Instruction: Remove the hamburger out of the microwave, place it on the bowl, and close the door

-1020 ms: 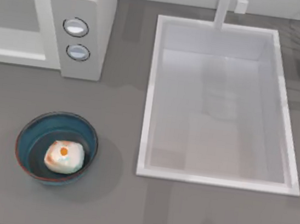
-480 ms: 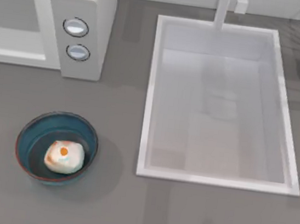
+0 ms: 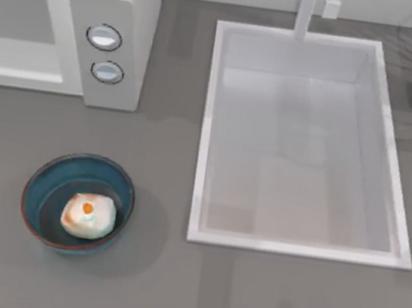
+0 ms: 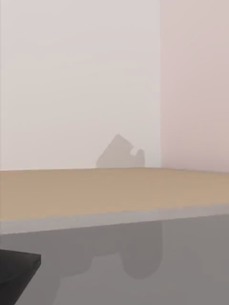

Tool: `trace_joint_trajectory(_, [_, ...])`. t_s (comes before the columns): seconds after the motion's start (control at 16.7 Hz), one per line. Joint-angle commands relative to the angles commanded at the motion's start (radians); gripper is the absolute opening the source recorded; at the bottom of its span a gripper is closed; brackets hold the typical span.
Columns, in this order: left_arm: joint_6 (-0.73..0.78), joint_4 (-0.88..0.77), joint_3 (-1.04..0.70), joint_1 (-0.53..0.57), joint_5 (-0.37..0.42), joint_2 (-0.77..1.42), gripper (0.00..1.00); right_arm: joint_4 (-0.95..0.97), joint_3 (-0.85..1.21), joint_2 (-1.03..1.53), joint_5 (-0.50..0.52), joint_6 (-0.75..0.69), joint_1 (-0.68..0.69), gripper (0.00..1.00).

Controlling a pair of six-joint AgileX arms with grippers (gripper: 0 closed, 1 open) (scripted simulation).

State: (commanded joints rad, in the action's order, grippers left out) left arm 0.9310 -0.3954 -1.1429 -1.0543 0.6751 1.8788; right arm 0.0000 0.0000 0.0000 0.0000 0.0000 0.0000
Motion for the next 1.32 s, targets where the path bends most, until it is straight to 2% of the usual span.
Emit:
trace_joint_trajectory(0.42, [-0.010, 0.017, 0.025, 0.013, -0.004, -0.015, 0.00, 0.000, 0.000, 0.000, 0.000, 0.000, 0.000, 1.00])
trace_joint_trajectory(0.9, [-0.167, 0.172, 0.356, 0.155, -0.074, -0.274, 0.00, 0.000, 0.000, 0.000, 0.000, 0.000, 0.000, 1.00])
trace_joint_trajectory(1.32, [-0.193, 0.193, 0.397, 0.173, -0.082, -0.309, 0.00, 0.000, 0.000, 0.000, 0.000, 0.000, 0.000, 1.00])
